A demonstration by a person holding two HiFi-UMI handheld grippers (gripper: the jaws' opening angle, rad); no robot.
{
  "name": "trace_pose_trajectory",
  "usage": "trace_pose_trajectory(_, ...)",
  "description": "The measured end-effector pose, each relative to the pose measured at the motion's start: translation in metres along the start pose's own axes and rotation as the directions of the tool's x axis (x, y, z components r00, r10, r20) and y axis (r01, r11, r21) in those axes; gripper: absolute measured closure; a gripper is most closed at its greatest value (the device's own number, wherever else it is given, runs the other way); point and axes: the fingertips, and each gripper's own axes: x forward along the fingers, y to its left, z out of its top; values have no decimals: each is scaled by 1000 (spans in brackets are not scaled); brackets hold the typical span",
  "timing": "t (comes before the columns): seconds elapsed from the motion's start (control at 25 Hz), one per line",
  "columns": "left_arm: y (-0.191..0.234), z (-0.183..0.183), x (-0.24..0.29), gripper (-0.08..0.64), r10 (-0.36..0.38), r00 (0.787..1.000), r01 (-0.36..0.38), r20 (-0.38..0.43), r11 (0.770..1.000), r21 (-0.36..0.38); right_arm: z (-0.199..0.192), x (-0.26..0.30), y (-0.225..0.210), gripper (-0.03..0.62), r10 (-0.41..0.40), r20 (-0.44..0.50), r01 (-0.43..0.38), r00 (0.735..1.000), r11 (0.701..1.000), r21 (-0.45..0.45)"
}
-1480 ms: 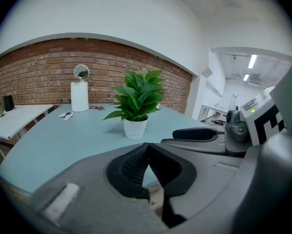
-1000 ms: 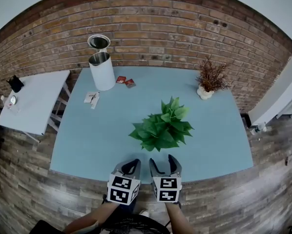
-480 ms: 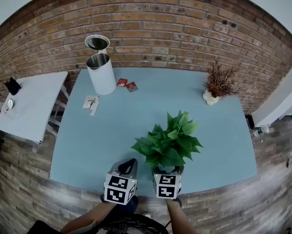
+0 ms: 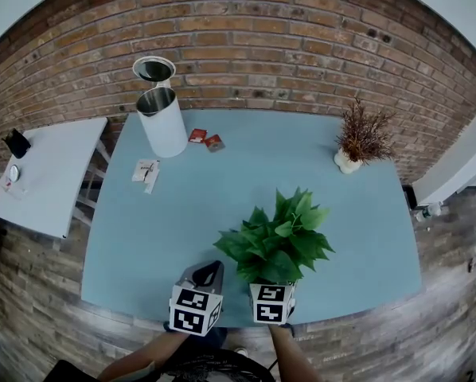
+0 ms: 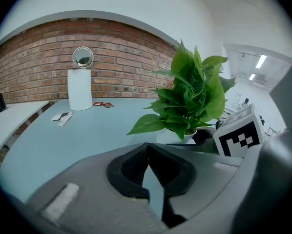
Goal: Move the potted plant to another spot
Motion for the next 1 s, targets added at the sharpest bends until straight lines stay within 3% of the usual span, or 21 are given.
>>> trace_pose_trajectory(1.0, 20, 34, 28, 558, -13, 1000, 13, 28, 1000, 1, 33, 49, -1, 169, 8, -7, -8, 1000, 1000, 9)
